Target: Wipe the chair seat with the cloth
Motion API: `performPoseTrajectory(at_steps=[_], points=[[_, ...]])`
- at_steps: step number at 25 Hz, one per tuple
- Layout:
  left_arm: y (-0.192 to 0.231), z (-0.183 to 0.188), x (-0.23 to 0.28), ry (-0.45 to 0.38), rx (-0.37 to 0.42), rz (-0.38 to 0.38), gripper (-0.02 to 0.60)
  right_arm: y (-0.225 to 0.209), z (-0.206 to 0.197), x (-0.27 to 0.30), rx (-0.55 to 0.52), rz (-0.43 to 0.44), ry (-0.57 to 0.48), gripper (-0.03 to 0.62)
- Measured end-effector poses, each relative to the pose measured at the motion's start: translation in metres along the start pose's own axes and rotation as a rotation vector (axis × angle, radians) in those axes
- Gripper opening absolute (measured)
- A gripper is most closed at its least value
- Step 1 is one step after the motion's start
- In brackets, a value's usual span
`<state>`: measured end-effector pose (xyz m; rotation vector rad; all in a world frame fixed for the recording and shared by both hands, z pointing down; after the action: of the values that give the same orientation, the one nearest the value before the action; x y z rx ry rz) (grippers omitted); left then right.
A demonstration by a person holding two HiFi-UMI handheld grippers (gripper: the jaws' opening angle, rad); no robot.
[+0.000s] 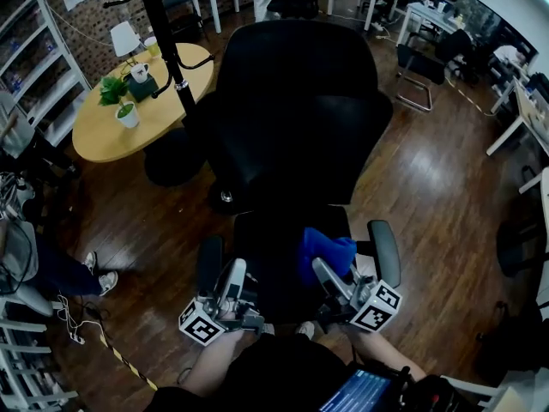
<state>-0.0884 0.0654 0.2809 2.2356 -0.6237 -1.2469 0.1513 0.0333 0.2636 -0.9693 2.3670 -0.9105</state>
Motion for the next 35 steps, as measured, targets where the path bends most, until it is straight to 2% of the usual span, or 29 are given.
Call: performPoseTrajectory(at_steps=[4,9,14,18,22,26,31,35], points=[[-0.039,0.022,0.028,0.013,0.027,-0.115,0.003,0.039,0.037,-0.009,-0.020,0.111,-0.080,0.080],[-0.079,0.027,0.043,0.022,0.065,-0.185,0.003,0.052,0.060,-0.042,-0.040,0.121,-0.157,0.080],[-0.091,0.015,0.051,0.040,0.081,-0.213,0.003,0.048,0.063,-0.060,-0.033,0.112,-0.194,0.080],[-0.107,0.003,0.052,0.047,0.132,-0.201,0.003,0.045,0.065,-0.075,-0.007,0.127,-0.199,0.080],[-0.129,-0.009,0.042,0.040,0.163,-0.207,0.003,0.053,0.060,-0.093,-0.006,0.151,-0.188,0.080],[-0.156,-0.019,0.019,0.048,0.136,-0.239,0.003,0.079,0.040,-0.122,-0.024,0.152,-0.206,0.080],[-0.200,-0.021,-0.020,0.029,0.106,-0.271,0.003,0.121,0.011,-0.163,-0.034,0.116,-0.223,0.080],[-0.227,-0.014,-0.069,0.005,0.091,-0.245,0.003,0.154,-0.018,-0.191,-0.045,0.080,-0.213,0.080]])
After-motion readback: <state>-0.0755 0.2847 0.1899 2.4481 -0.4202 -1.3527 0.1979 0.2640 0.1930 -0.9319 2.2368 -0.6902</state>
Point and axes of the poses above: the fingertips, and each gripper's own axes: x forward along the fingers, y to its left, z out of its top, the point moved 7 cm from there along -x, backward along the fingers, and after that the axes turned 15 degrees about -z, right-handed, at the moved point
